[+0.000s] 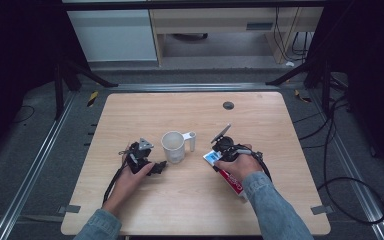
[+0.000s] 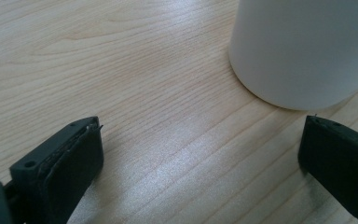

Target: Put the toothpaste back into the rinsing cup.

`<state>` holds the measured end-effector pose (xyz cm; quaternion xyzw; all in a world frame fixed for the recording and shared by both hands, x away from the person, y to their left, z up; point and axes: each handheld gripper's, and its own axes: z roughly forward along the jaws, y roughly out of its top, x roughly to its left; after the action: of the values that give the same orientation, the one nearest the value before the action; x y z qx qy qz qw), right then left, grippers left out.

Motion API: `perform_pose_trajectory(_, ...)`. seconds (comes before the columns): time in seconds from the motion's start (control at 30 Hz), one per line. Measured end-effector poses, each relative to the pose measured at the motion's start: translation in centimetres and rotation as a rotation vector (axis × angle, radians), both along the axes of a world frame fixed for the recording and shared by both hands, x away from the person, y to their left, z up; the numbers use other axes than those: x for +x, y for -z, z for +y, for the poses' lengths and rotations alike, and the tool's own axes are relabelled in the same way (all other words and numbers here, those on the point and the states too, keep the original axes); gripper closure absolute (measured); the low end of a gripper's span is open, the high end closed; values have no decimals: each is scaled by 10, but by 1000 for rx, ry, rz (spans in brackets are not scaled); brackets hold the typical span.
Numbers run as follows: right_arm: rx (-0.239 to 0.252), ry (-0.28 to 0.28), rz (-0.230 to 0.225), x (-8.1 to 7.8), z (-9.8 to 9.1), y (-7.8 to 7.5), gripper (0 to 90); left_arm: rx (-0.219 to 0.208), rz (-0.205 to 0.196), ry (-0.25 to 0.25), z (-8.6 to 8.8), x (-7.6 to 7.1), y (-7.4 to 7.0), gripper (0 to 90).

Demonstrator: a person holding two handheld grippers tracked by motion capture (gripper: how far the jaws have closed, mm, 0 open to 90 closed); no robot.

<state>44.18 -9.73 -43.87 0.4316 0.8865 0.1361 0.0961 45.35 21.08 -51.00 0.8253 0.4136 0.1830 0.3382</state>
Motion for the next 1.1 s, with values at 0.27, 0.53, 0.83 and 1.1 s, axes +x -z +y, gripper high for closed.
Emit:
perform_pose_trajectory(0.27,-19,11,30,7,7,14,372,-2,-1,1,0,0,0,0)
perform_pose_trajectory(0.53,-28,18,60,13,10,23,397,-2,0,1,0,0,0,0)
perform_pose_trajectory(0.83,-31,13,87,17,10,30,427,-1,0,1,0,0,0,0)
perform_pose_trajectory(1.1,-27,30,99,19,9,32,447,-2,0,2,0,0,0,0)
